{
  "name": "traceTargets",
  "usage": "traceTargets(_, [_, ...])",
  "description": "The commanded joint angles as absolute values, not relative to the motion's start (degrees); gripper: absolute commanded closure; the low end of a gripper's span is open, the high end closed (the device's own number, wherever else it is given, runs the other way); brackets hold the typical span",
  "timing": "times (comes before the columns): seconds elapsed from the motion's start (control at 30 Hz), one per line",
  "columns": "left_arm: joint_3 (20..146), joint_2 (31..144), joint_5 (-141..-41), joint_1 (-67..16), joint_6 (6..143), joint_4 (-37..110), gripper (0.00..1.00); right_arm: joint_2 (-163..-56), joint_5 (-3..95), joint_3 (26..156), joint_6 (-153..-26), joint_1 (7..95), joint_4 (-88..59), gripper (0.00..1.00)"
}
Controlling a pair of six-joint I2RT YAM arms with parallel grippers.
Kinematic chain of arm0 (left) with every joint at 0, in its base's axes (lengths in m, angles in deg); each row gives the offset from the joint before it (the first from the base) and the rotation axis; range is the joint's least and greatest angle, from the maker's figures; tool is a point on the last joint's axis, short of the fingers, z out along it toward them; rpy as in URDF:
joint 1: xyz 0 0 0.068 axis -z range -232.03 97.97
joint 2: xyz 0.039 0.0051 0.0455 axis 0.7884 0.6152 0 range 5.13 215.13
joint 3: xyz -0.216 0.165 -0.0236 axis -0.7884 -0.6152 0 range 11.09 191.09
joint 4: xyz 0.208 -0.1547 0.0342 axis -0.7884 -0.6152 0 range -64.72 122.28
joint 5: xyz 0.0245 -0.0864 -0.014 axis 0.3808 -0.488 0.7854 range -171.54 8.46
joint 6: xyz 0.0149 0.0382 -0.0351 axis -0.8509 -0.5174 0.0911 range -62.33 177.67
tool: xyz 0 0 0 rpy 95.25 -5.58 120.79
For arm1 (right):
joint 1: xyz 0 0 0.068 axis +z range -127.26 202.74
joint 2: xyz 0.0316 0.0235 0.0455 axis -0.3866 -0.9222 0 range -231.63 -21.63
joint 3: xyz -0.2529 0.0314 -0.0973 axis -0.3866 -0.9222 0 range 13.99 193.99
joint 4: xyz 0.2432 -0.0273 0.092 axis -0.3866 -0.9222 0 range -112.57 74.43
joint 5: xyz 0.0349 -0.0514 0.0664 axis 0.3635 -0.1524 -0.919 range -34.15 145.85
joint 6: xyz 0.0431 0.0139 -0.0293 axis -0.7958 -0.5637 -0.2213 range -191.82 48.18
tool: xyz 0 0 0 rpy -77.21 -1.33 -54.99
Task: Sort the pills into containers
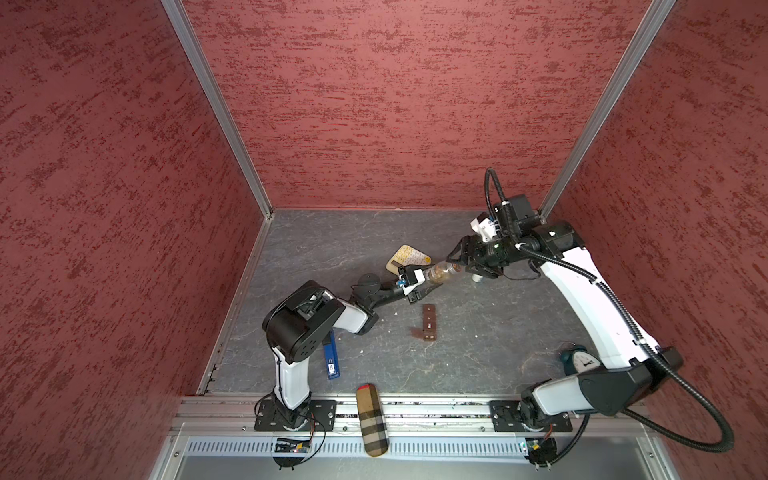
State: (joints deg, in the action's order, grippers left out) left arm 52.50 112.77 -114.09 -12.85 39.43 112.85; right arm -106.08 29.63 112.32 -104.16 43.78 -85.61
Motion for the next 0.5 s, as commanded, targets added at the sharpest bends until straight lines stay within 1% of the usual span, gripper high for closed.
traceTargets(0.0, [52.3, 112.5, -114.2, -12.6, 40.4, 113.2, 1.0, -109.1, 33.4, 115.6, -102.2, 43.3, -86.0, 0.29])
traceTargets(0.27, [52.0, 112.0, -114.2, -12.2, 40.6, 113.2, 1.0, -111.8, 30.2, 116.1, -102.0, 43.3, -82.7, 0.29])
traceTargets(0.47, [52.4, 112.4, -113.9, -12.4, 40.6, 113.2, 1.0, -110.6, 27.2, 114.8, -101.9, 43.9, -82.1, 0.3])
